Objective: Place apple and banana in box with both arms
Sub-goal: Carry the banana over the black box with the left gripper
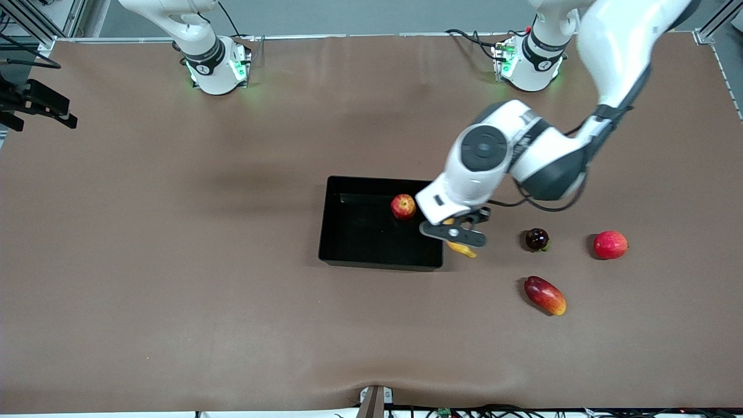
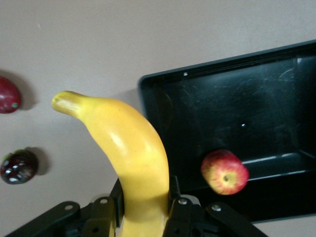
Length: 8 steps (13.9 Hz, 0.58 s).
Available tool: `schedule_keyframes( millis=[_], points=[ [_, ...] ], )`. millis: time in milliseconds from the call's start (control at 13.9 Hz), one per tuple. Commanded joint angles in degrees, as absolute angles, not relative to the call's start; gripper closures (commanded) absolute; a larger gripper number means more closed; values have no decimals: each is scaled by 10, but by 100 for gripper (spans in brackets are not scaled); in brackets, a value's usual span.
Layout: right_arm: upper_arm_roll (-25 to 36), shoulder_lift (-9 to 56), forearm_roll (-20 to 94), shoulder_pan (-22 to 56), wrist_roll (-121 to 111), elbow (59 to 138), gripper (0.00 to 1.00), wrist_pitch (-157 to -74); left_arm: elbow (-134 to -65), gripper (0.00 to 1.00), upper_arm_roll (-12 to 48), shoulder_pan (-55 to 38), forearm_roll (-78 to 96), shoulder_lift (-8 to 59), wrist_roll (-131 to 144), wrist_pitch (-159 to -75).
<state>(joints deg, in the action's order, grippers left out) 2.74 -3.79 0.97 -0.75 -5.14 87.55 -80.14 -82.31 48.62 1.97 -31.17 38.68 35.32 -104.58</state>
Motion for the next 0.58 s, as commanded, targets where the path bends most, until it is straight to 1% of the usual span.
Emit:
schedule_keyframes(
  millis=[0,144,216,359,503],
  points=[
    [23,-46,16,-18,-52,880,0,-798,-752,100,415,-88,-296,418,403,-1037],
    [23,-46,16,-18,-52,880,0,-798,-717,100,382,-148,-294,442,414,-1055],
    [23,-45,16,-18,-52,880,0,-799,-710,100,370,-162,-287,448,430,-1074],
    [23,-46,16,-18,-52,880,0,-798,-710,100,364,-178,-281,462,473,-1134],
    [23,-46,16,-18,-52,880,0,-798,-708,100,353,-195,-281,474,490,-1168]
  ],
)
